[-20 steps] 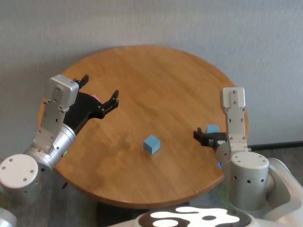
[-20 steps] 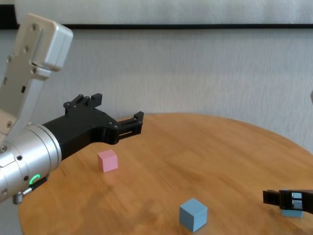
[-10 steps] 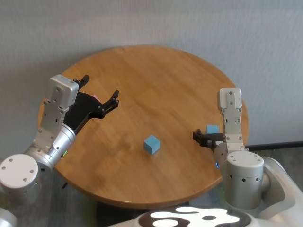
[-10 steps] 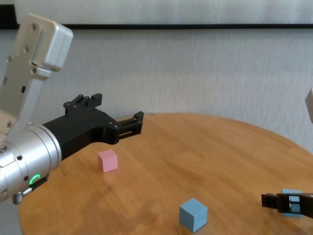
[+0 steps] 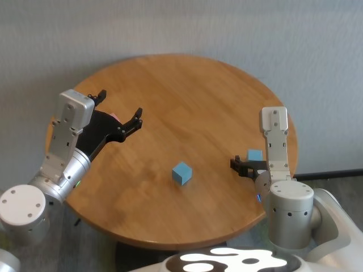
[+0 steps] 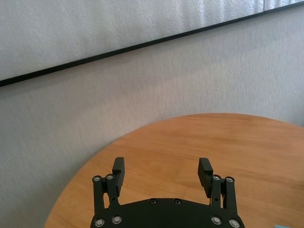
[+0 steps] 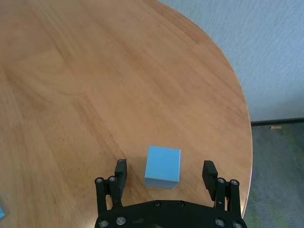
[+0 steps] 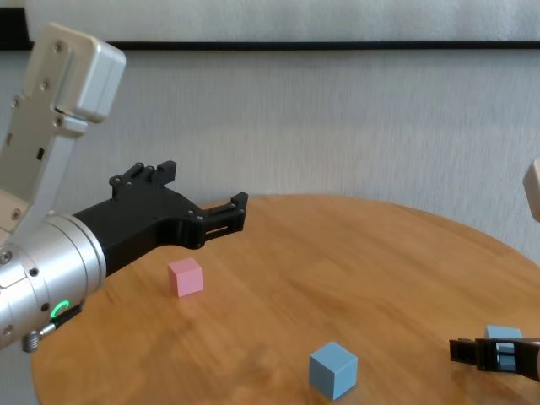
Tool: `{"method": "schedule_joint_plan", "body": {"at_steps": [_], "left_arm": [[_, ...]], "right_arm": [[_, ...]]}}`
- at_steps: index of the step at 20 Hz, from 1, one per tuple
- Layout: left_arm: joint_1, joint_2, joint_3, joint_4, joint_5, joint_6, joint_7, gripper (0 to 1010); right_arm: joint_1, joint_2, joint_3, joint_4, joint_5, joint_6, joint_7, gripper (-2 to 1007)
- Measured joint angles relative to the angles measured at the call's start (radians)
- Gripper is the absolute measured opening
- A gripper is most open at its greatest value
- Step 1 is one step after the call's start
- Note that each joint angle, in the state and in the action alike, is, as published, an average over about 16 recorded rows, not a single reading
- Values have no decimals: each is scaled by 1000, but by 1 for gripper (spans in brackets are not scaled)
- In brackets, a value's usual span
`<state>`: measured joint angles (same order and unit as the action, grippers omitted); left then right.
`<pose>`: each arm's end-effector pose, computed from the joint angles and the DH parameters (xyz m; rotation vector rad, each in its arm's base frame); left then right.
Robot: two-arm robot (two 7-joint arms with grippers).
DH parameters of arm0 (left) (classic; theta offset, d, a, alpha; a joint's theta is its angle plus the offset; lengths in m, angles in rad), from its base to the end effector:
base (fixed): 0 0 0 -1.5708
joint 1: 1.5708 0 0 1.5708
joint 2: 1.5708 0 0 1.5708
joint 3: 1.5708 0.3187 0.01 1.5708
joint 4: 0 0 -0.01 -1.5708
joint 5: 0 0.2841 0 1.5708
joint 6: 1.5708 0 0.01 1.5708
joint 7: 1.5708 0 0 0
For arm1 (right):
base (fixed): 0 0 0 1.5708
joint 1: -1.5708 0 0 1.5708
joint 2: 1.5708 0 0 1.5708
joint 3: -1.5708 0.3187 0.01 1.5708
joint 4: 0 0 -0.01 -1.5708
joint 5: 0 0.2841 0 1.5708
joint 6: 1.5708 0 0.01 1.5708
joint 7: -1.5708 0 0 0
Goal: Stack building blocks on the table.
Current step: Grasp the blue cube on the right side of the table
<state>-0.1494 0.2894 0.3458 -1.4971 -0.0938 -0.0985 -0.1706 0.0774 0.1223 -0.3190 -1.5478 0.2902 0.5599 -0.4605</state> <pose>0.3357 0.0015 -0.3176 0.0993 -0.2301 1.0728 0.3126 0.0539 -0.3265 -0.5024 0.3891 -1.6244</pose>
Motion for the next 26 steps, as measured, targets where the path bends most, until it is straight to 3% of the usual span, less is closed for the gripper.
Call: {"method": "schedule_joint_plan", "body": {"at_steps": [6, 12, 26], "left_arm": [[0, 0, 0, 0, 0, 0, 0, 1002], [0, 0, 0, 0, 0, 0, 0, 1002], [0, 0, 0, 0, 0, 0, 0, 1002]], "right_arm": [[2, -2, 2, 5, -1, -2, 4, 994], [2, -1, 2, 4, 0, -2, 4, 913], [1, 0, 1, 0, 1, -1, 2, 486]]}}
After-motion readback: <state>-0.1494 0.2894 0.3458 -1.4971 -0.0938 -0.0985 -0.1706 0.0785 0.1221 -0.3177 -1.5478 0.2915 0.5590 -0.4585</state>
